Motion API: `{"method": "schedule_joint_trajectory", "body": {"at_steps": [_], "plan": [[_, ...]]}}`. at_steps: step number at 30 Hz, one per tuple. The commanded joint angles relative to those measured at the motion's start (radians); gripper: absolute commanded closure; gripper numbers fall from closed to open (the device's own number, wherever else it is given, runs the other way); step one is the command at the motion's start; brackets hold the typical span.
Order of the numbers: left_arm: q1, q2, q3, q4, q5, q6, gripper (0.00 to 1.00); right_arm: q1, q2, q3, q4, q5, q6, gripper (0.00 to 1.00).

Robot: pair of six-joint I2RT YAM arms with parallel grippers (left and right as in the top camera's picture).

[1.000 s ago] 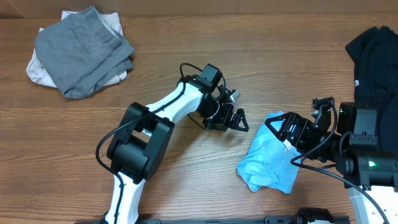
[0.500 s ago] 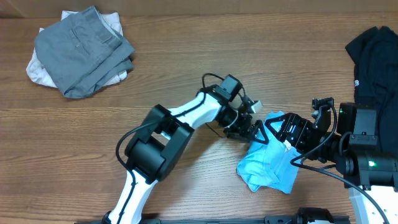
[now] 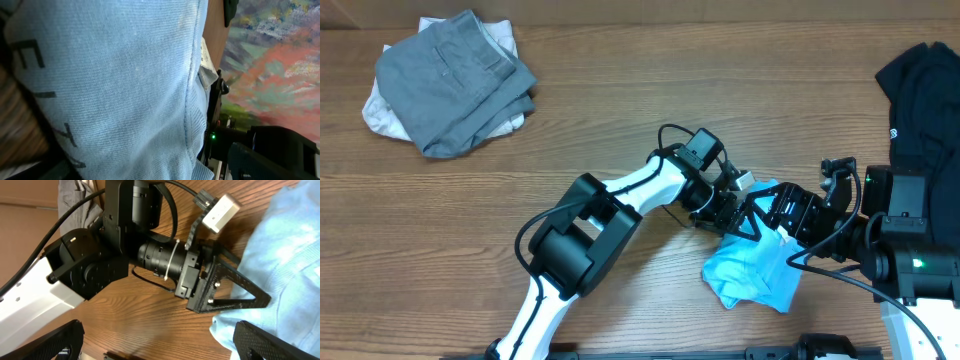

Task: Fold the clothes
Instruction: 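Reach the left gripper to the light blue bundle and grasp it, then carry the bundle with the left gripper onto the grey clothing pile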

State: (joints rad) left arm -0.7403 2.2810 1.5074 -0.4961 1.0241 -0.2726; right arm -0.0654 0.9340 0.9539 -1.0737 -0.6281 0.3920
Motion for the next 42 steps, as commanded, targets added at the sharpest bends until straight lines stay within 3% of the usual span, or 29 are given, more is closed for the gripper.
{"method": "schedule_joint_trajectory", "body": {"at_steps": [1, 5, 8, 17, 19, 21, 32, 42], "plan": [[-0.031, 0.062, -0.020, 0.006, -0.145, -0.021, 0.09, -0.002, -0.015, 0.012, 0.002, -0.001, -0.008, 0.00], [-0.037, 0.062, -0.020, 0.027, -0.171, -0.049, 0.16, -0.002, -0.015, 0.012, 0.002, -0.001, -0.008, 0.00], [-0.040, 0.062, -0.020, 0.026, -0.239, -0.098, 0.32, -0.002, -0.015, 0.012, 0.001, -0.001, -0.008, 0.00], [-0.040, 0.062, -0.020, 0.059, -0.246, -0.102, 0.57, -0.002, -0.015, 0.012, 0.001, -0.001, -0.008, 0.00], [-0.040, 0.062, -0.020, 0.066, -0.246, -0.103, 0.68, -0.002, -0.015, 0.012, 0.001, -0.001, -0.008, 0.00], [-0.040, 0.062, -0.020, 0.077, -0.246, -0.122, 0.95, -0.002, -0.015, 0.012, 0.001, -0.001, -0.008, 0.00], [-0.001, 0.062, -0.020, 0.148, -0.306, -0.277, 0.96, -0.002, -0.015, 0.010, -0.006, -0.001, -0.034, 0.00], [0.240, 0.062, -0.020, 0.036, -0.393, -0.278, 0.96, -0.002, -0.015, 0.010, -0.005, -0.001, -0.034, 0.00]]}}
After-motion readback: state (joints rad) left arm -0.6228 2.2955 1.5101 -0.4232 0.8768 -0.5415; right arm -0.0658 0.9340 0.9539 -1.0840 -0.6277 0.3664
